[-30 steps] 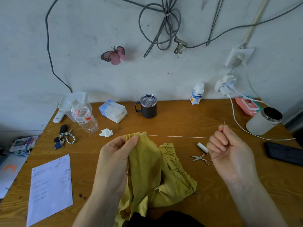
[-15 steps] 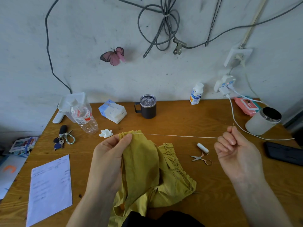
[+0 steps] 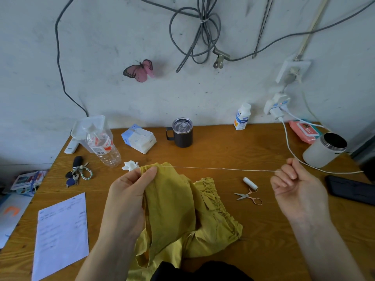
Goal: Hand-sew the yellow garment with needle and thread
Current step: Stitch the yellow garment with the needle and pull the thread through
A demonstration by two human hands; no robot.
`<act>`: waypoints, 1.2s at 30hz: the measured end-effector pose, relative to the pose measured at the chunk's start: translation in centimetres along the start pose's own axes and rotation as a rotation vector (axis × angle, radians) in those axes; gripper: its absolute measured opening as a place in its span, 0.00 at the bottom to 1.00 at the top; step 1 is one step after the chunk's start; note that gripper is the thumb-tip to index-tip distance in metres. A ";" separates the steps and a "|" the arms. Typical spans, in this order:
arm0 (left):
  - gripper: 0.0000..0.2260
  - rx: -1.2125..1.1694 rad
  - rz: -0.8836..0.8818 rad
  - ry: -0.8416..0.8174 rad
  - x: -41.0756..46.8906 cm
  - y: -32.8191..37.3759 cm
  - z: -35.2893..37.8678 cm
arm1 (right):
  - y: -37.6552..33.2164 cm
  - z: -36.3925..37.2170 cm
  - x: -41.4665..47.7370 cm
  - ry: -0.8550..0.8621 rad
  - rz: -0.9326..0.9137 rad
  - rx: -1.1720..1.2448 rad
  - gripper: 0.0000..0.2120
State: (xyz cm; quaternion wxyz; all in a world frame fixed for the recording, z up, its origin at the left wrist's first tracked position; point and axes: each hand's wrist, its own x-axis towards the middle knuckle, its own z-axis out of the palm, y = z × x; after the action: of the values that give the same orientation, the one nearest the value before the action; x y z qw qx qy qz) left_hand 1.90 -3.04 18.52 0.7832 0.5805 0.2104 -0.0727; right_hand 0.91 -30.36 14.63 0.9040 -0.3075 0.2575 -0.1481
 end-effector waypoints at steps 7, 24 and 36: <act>0.06 0.002 -0.079 -0.200 0.2 0.1 -0.7 | -0.1 -0.2 0.6 0.056 -0.001 0.018 0.12; 0.09 0.130 -0.016 -0.372 -1.2 0.0 0.3 | 3.0 4.3 -5.3 -0.604 -0.420 -0.800 0.04; 0.08 0.156 0.026 -0.334 -1.9 -0.2 0.9 | 4.9 6.0 -7.2 -0.780 -0.788 -1.265 0.08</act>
State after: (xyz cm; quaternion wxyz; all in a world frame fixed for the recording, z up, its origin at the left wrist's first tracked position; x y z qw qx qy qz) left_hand 0.32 -4.19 19.40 0.7607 0.6221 0.0635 -0.1740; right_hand -1.19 -20.69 18.29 0.4675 -0.8528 -0.1652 -0.1640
